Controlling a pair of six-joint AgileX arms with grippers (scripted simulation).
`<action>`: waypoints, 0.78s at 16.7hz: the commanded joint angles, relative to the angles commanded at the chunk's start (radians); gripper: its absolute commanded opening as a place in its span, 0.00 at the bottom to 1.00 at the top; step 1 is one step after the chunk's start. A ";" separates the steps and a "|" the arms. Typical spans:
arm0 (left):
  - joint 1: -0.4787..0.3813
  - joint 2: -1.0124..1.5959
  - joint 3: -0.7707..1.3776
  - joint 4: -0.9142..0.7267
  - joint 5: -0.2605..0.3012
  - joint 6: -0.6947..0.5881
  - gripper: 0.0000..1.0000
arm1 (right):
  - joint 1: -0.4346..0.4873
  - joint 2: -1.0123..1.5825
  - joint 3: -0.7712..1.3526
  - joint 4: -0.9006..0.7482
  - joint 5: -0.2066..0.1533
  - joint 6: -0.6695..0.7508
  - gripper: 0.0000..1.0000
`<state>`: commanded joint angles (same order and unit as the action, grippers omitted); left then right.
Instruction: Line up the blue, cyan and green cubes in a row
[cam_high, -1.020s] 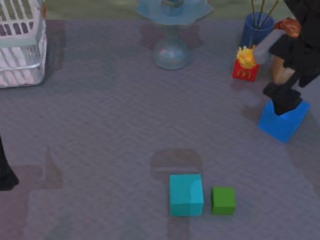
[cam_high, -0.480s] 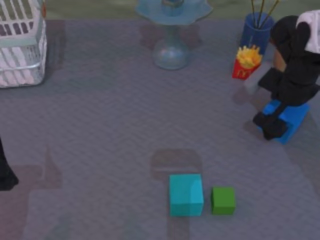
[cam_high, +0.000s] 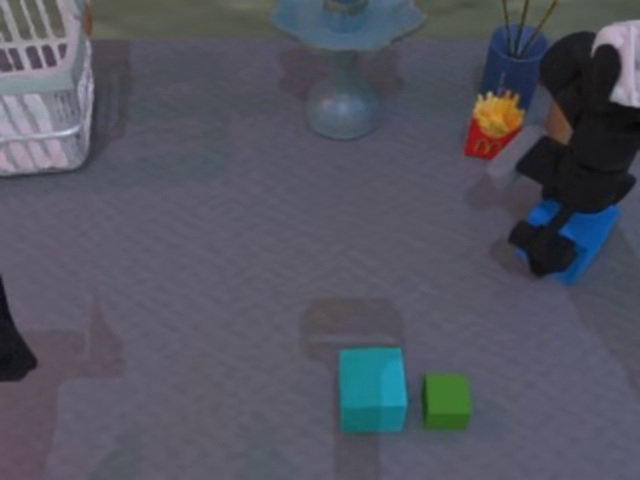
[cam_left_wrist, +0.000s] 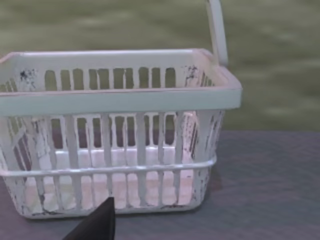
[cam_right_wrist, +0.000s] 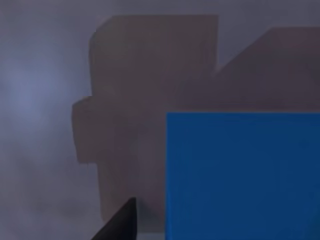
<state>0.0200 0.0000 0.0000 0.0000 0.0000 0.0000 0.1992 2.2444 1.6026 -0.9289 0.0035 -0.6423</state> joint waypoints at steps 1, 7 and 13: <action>0.000 0.000 0.000 0.000 0.000 0.000 1.00 | 0.000 0.000 0.000 0.000 0.000 0.000 0.55; 0.000 0.000 0.000 0.000 0.000 0.000 1.00 | 0.000 0.000 0.000 0.000 0.000 0.000 0.10; 0.000 0.000 0.000 0.000 0.000 0.000 1.00 | 0.000 0.000 0.000 0.000 0.000 0.000 0.00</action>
<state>0.0200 0.0000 0.0000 0.0000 0.0000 0.0000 0.1992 2.2444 1.6026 -0.9289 0.0035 -0.6423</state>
